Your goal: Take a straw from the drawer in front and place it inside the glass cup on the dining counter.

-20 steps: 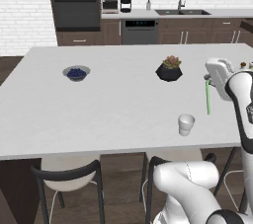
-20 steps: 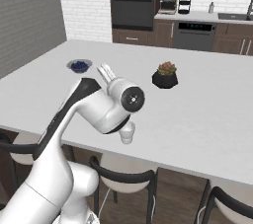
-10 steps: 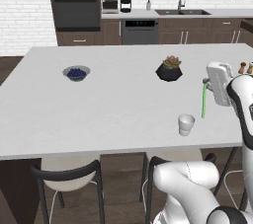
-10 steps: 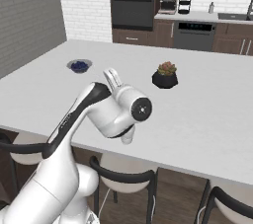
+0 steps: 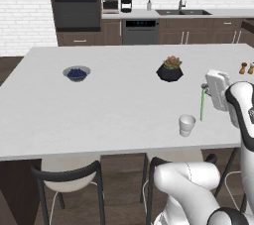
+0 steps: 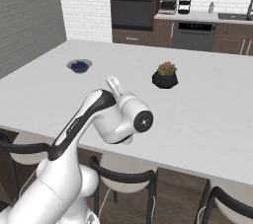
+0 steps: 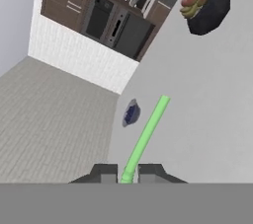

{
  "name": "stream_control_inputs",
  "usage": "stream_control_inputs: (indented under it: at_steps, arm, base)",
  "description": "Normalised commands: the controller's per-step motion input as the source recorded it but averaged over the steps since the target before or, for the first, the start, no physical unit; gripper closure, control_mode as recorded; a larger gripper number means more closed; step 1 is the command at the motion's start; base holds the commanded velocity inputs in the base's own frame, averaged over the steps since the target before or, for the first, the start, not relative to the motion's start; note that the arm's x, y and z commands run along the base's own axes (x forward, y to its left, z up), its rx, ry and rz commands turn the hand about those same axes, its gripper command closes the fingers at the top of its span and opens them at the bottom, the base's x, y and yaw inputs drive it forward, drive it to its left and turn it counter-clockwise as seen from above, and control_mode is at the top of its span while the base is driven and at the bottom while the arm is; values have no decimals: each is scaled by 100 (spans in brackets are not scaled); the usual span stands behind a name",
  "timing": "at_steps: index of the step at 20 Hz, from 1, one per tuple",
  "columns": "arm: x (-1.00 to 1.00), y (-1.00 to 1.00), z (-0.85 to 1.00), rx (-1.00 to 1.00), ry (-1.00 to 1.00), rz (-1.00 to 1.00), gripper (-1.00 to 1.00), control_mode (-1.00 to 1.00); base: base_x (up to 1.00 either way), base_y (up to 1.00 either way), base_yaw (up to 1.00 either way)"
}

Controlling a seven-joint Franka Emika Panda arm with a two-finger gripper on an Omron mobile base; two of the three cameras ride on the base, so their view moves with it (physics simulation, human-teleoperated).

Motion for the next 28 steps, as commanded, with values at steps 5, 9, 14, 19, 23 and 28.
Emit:
stream_control_inputs:
  at_steps: [5, 9, 14, 19, 23, 28]
  arm:
    - [22, 0, -22, 0, -6, 0, 100, -100]
    - [21, -11, -21, 0, -3, 0, 100, -100]
    - [23, -25, -18, -1, 0, 0, 100, -100]
    - [19, -22, -13, 0, 0, 0, 100, -100]
    - [2, -6, -18, 0, -1, 0, 100, -100]
    - [0, 0, -20, 0, 0, 0, 100, -100]
  base:
    - [0, 0, 0]
    - [0, 0, 0]
    - [0, 0, 0]
    - [0, 0, 0]
    - [0, 0, 0]
    - [0, 0, 0]
